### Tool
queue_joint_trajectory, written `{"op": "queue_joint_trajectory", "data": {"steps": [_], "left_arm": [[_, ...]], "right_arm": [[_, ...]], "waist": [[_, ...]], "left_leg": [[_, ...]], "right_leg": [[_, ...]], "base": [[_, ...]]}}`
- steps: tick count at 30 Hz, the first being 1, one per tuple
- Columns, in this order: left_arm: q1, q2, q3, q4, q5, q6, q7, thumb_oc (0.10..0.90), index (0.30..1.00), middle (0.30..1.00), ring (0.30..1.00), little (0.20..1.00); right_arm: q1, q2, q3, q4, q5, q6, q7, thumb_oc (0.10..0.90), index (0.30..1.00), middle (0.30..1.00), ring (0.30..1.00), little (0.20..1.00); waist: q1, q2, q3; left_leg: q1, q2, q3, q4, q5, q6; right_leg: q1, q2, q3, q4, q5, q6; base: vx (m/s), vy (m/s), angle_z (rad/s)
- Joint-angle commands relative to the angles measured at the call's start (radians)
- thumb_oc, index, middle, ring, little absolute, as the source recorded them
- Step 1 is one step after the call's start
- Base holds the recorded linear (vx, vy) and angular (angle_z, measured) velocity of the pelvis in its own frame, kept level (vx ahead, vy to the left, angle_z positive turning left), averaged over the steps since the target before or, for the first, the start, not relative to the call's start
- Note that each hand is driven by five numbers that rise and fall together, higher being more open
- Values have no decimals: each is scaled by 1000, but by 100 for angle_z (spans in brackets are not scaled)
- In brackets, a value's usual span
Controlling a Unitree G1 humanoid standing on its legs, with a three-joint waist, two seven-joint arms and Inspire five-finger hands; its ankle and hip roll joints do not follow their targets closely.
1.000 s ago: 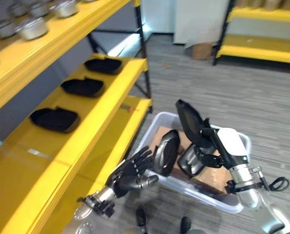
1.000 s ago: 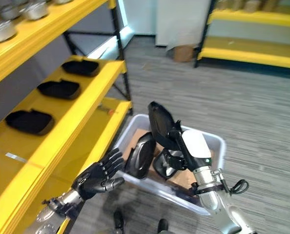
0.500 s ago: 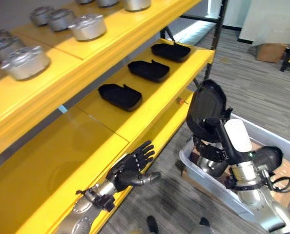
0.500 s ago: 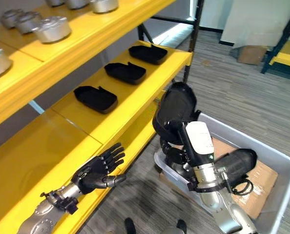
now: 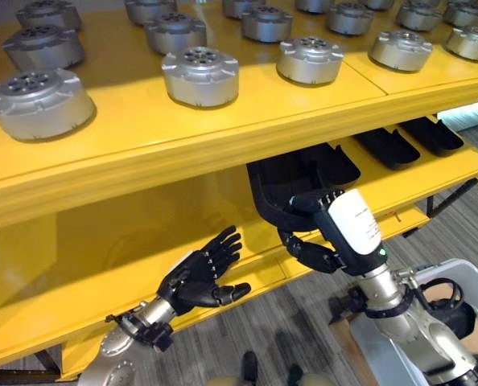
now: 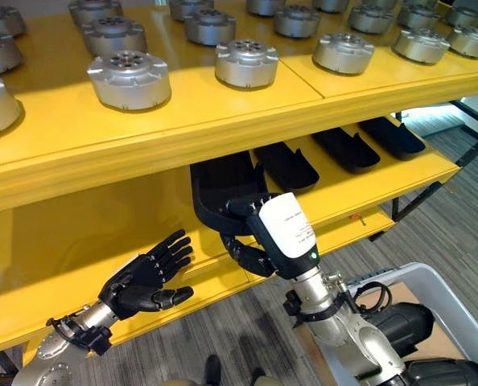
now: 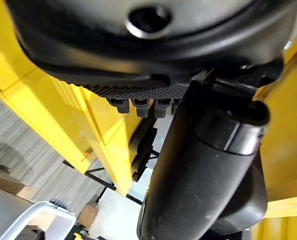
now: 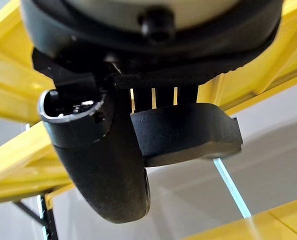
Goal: Move parts from the plastic box to the shelf.
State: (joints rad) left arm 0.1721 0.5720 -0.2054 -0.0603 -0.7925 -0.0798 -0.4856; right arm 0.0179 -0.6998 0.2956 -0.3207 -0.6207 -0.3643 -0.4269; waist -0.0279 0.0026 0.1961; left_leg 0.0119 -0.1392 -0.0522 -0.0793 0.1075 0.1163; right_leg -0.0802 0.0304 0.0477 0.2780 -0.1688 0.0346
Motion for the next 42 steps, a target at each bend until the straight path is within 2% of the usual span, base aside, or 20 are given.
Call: {"op": "queue_joint_trajectory", "data": {"steps": [1,4,9,16,20,22,23,24,25,26,27,29,32,35,38,42], "left_arm": [[-66,-24,13,-77,-76,-73,-36,900,1000,1000,1000,1000],[-50,-19,6,-71,-81,-85,-44,900,1000,1000,1000,1000],[-50,-11,0,-57,-96,-92,-36,900,1000,1000,1000,1000],[-34,3,-8,-69,-92,-79,-41,900,1000,1000,1000,1000],[-34,3,-8,-70,-92,-79,-41,900,1000,1000,1000,1000],[-4,16,5,-71,-111,-79,-41,900,1000,1000,1000,1000],[10,20,17,-67,-123,-74,-44,900,1000,1000,1000,1000],[10,23,20,-70,-145,-58,-72,900,1000,1000,1000,1000],[8,22,19,-70,-146,-54,-80,900,1000,1000,1000,1000],[-22,8,-5,-63,-156,-22,-142,900,1000,1000,1000,1000],[-36,2,-18,-58,-152,-16,-155,900,1000,1000,1000,1000],[-71,-8,-51,-40,-124,-17,-166,900,1000,1000,1000,1000],[-103,-12,-83,-28,-109,-39,-128,900,1000,1000,1000,1000],[-115,-5,-86,-43,-94,-42,-88,900,1000,1000,1000,1000],[-100,2,-80,-51,-88,-49,-66,900,1000,1000,1000,1000],[-51,12,-21,-55,-75,-52,-78,900,1000,1000,1000,1000]], "right_arm": [[-109,-24,-71,-102,-5,-98,-92,400,300,300,300,300],[-142,-48,-46,-87,-31,-141,-81,400,300,300,300,300],[-176,-72,-4,-79,-63,-176,-52,400,300,300,300,300],[-254,-95,88,6,-80,-105,9,400,300,300,300,300],[-255,-95,89,7,-81,-105,8,400,300,300,300,300],[-280,-98,141,85,-105,-82,11,400,300,300,300,300],[-284,-101,156,115,-112,-74,11,400,300,300,300,300],[-275,-100,151,110,-90,-30,23,400,300,300,300,300],[-273,-99,149,108,-92,-20,25,400,300,300,300,300],[-261,-92,123,116,-103,35,47,400,300,300,300,300],[-259,-91,115,130,-111,40,47,400,300,300,300,300],[-269,-89,113,194,-127,35,35,400,300,300,300,300],[-310,-93,147,298,-130,7,4,400,300,300,300,300],[-300,-102,151,301,-115,61,8,400,300,300,300,300],[-275,-102,142,322,-115,71,-17,400,300,300,300,300],[-209,-87,91,378,-117,95,-29,400,300,300,300,300]], "waist": [[5,-6,-58],[15,-3,-64],[28,-4,-74],[59,-4,-80],[58,-4,-80],[81,-2,-80],[85,-3,-77],[74,-10,-64],[70,-12,-62],[41,-26,-47],[31,-29,-43],[11,-28,-34],[9,-20,-34],[7,-6,-47],[13,-3,-54],[34,-4,-68]], "left_leg": [[38,73,61,57,-183,-43],[45,75,52,49,-176,-54],[42,75,39,50,-174,-58],[41,69,9,49,-168,-62],[41,69,8,49,-168,-62],[42,69,-6,50,-165,-65],[41,70,4,72,-177,-67],[26,81,102,158,-210,-71],[20,88,128,179,-218,-73],[-3,151,291,267,-239,-83],[-5,170,321,279,-241,-87],[0,202,341,288,-238,-97],[34,197,281,229,-226,-102],[70,188,256,139,-198,-108],[88,185,233,98,-182,-114],[108,182,209,32,-159,-118]], "right_leg": [[98,-29,-49,-138,54,25],[120,-27,-43,-184,76,25],[127,-29,-41,-202,85,26],[145,-31,-59,-221,83,18],[146,-31,-59,-221,83,18],[156,-33,-75,-232,81,14],[161,-36,-84,-238,82,12],[158,-53,-127,-226,81,11],[158,-58,-139,-223,81,11],[149,-92,-220,-200,85,8],[143,-100,-240,-190,87,7],[132,-110,-261,-174,92,7],[126,-112,-228,-186,102,15],[127,-114,-223,-204,109,33],[142,-115,-222,-220,113,42],[175,-128,-244,-247,111,57]], "base": [[2,-25,63],[29,-38,11],[30,-49,10],[32,-48,8],[12,-13,14],[65,-77,0],[13,-59,6],[-25,-27,14],[-140,8,52],[-152,37,85],[-156,53,115],[-77,87,144],[-14,127,92],[8,157,26],[29,105,19],[3,131,18]]}}
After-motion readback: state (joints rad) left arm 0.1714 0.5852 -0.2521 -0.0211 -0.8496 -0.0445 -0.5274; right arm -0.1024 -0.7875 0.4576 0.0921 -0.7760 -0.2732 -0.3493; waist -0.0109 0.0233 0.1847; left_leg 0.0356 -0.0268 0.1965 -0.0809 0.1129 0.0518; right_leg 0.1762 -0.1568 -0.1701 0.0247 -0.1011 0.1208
